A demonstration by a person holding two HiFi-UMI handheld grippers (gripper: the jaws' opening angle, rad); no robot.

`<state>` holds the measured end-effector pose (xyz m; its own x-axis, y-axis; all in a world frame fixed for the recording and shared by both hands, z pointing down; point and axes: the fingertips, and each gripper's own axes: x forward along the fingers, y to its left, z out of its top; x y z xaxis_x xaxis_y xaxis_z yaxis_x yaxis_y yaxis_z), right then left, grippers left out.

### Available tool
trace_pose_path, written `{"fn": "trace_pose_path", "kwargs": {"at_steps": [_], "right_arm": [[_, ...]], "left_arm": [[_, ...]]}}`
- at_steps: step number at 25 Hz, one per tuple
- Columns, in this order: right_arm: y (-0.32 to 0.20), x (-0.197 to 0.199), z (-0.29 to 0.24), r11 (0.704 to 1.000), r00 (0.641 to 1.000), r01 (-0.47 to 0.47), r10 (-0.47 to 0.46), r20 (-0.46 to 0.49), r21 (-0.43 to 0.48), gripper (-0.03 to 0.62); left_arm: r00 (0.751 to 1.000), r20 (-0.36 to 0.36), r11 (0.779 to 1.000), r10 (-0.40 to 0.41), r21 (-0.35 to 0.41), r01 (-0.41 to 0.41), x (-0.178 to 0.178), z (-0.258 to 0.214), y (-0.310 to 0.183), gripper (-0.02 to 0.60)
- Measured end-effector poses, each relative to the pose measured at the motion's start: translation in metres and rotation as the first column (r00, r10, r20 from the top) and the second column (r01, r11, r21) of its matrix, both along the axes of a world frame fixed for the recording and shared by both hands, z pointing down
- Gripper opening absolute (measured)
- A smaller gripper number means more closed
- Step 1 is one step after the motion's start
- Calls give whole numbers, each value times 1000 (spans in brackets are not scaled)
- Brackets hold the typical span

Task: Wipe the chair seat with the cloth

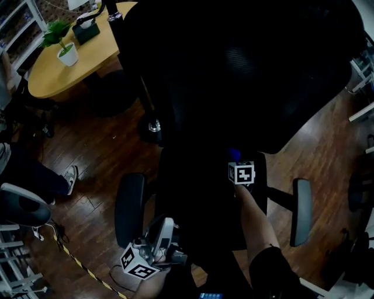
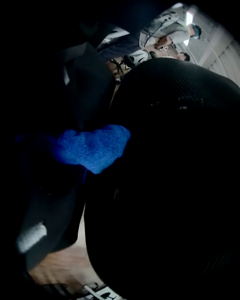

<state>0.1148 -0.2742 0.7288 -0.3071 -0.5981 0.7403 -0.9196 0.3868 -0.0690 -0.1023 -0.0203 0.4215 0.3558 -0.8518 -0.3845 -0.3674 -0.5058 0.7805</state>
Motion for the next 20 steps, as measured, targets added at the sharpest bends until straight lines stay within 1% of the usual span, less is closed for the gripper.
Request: {"fn": "trace_pose_path", "kwargs": {"at_steps": [2,4,8,11,13,16,18,20], "right_arm": [[1,43,-7,998,998,-56,56,-35,1,78],[4,77,-12,995,993,-100,99,-65,1,78],[5,118,-17,985,983,-169,170,-76,20,78],[11,139,-19,973,970,-231,231,-78,10,78],[12,142,-21,971,969,-241,241,-53,8,78],[11,132,-30,980,981,-192,192,5,41,80],[17,109,-41,988,988,-146,143,62,59,78],[25,61,-51,994,990,-78,69,121,71,78]], "left_arm": [[1000,10,1000,6,-2,-6,6,0,-6,3],[1000,17,1000,10,-1,-10,10,0,-12,3],[1000,24,1000,5,-2,-5,12,-2,-19,3],[1000,29,1000,8,-3,-8,17,-4,-20,3],[1000,25,1000,12,-3,-12,18,-5,-20,3],[1000,-14,1000,-1,9,1,13,-11,-19,3],[1000,0,1000,-15,14,15,11,-15,-15,3],[1000,5,1000,-26,16,26,4,-18,-13,3]]}}
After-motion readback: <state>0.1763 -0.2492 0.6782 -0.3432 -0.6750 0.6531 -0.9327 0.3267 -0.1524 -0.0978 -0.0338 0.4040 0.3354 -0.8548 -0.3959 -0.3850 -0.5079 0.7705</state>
